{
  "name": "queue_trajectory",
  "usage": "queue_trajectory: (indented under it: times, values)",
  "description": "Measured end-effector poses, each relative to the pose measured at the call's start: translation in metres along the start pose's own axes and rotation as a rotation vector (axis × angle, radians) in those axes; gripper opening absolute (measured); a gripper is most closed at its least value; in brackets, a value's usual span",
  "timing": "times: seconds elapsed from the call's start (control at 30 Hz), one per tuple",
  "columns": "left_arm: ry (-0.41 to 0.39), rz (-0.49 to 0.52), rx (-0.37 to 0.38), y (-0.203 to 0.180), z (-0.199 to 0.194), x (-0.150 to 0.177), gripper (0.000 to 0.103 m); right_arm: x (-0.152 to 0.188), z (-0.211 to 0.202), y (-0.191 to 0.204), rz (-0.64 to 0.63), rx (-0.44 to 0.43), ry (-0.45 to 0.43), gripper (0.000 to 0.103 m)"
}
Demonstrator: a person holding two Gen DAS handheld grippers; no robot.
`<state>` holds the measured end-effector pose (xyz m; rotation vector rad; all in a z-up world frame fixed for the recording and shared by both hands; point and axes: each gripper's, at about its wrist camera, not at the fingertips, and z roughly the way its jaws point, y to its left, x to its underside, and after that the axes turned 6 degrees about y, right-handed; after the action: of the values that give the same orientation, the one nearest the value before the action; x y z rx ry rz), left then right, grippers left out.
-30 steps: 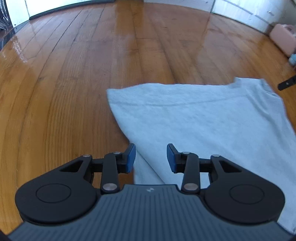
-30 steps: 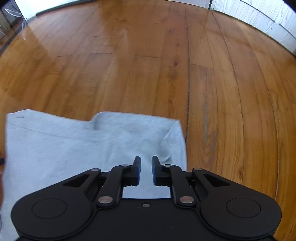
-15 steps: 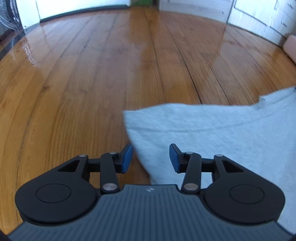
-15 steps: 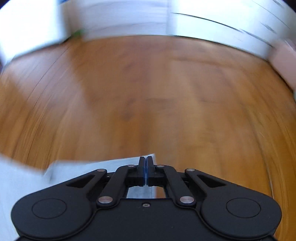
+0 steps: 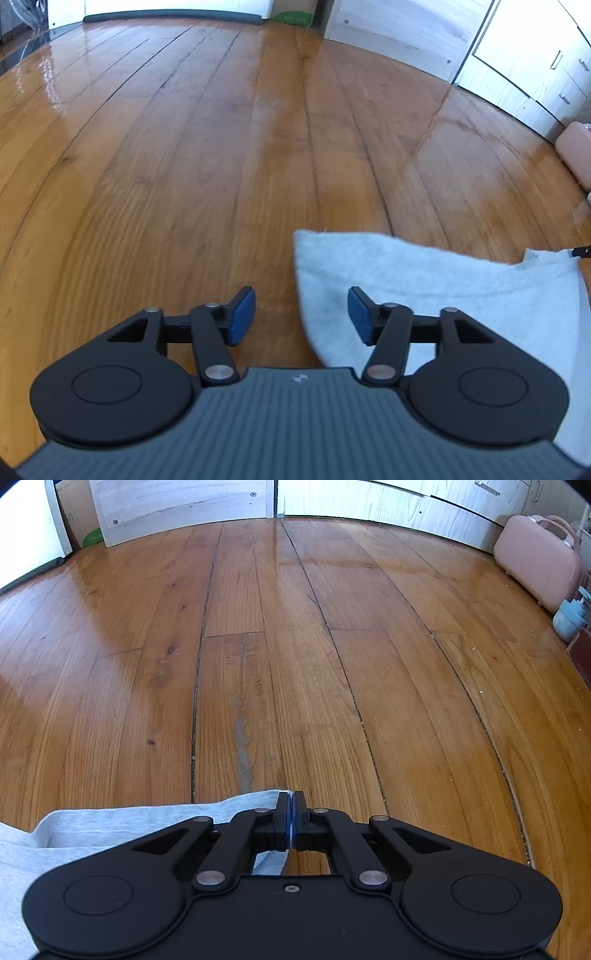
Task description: Fold clothes
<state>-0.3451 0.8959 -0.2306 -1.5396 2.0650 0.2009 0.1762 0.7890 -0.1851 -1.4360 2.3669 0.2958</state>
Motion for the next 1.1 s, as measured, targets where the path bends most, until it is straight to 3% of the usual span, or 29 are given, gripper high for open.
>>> queue_trajectory:
  times: [0.1,0.13,0.17,0.23,0.33,0.5,0.67,0.7,0.77,0.8,0.87,0.97,1.03,1.1]
  values:
    - [0.023,0.001,0.014,-0.006,0.007,-0.008,0.055,0.003,-0.002,-0.004,-0.002,-0.032,-0.019,0.000]
    - [0.035,0.002,0.018,-0.009,0.009,-0.011,0.019,0.005,-0.004,-0.007,-0.005,-0.048,-0.033,0.000]
    - [0.046,0.002,0.022,-0.011,0.012,-0.014,0.002,0.008,-0.007,-0.009,-0.005,-0.065,-0.054,0.000]
    - [0.059,0.004,0.025,-0.015,0.013,-0.020,0.002,0.014,-0.013,-0.014,-0.001,-0.094,-0.105,0.000]
    - [-0.053,0.000,0.004,-0.013,-0.021,-0.029,0.002,0.023,-0.023,-0.022,0.000,-0.148,-0.177,0.000]
    - [-0.158,-0.045,0.020,-0.004,-0.049,-0.041,0.002,0.021,-0.022,-0.025,0.002,-0.163,-0.167,0.000]
    - [-0.134,0.100,-0.189,-0.031,-0.018,-0.031,0.002,0.012,-0.018,-0.018,0.055,-0.121,-0.150,0.000]
    - [-0.129,0.127,-0.234,-0.035,-0.010,-0.029,0.002,0.010,-0.018,-0.017,0.078,-0.088,-0.161,0.000]
    - [-0.117,0.174,-0.312,-0.041,0.005,-0.024,0.003,0.002,-0.010,-0.022,0.147,0.060,-0.143,0.001]
    - [-0.110,0.177,-0.314,-0.041,0.007,-0.023,0.003,-0.001,-0.006,-0.027,0.185,0.088,-0.127,0.001]
    - [-0.095,0.183,-0.318,-0.039,0.013,-0.021,0.003,0.000,-0.004,-0.042,0.245,-0.027,-0.107,0.003]
    - [-0.075,0.192,-0.320,-0.038,0.022,-0.020,0.003,0.011,-0.007,-0.054,0.235,-0.249,-0.085,0.011]
    - [-0.062,0.177,-0.283,-0.034,0.025,-0.024,0.003,0.017,-0.008,-0.053,0.189,-0.320,-0.076,0.031]
    - [-0.046,0.145,-0.243,-0.028,0.027,-0.027,0.004,0.022,-0.007,-0.048,0.133,-0.354,-0.071,0.041]
